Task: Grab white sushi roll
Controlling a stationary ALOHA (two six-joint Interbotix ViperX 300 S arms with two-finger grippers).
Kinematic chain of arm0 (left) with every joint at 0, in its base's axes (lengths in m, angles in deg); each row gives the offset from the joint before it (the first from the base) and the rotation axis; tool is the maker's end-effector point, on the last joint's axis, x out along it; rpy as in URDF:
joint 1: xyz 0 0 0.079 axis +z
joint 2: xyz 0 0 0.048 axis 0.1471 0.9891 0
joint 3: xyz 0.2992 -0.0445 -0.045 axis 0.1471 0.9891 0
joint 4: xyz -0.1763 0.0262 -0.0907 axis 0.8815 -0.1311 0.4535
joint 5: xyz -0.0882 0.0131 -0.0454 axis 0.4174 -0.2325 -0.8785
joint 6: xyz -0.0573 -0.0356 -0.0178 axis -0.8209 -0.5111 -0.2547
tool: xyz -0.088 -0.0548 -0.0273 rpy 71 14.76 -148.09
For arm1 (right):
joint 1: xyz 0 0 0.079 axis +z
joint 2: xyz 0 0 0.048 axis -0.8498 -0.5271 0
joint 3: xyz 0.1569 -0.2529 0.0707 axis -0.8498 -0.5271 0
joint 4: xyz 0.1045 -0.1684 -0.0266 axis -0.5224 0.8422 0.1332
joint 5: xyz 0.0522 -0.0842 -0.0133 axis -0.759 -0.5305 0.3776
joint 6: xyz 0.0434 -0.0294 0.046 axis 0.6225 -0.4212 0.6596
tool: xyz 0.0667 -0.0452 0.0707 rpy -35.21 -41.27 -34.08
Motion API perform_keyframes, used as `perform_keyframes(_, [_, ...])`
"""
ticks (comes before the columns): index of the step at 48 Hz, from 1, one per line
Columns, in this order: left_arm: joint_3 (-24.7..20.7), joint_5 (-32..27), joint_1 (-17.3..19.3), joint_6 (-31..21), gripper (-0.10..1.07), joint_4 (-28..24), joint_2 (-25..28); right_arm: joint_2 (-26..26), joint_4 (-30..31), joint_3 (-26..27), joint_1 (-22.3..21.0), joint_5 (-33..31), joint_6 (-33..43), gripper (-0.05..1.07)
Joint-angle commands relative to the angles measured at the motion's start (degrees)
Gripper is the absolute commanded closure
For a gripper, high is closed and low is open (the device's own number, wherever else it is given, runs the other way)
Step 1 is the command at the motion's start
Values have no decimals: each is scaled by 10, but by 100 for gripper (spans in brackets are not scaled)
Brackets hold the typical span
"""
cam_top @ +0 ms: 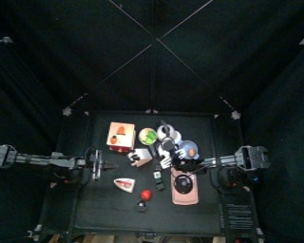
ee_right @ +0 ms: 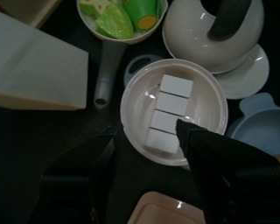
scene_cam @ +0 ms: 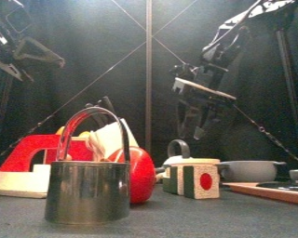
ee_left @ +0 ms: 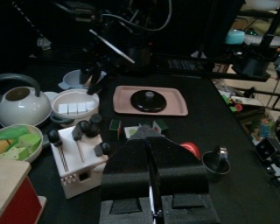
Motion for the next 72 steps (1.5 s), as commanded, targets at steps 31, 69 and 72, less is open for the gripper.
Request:
perform_keyframes(31, [-5, 3, 3, 0, 97, 1, 3, -54, -29, -13, -73, 122, -3, 15])
perform_keyframes(69, [-5, 2, 4, 0, 97, 1, 2, -49, -11, 6, -59, 96, -1, 15])
perform_keyframes(72, [-5, 2, 4, 0, 97, 1, 2, -49, -11, 5, -59, 96, -2, 15])
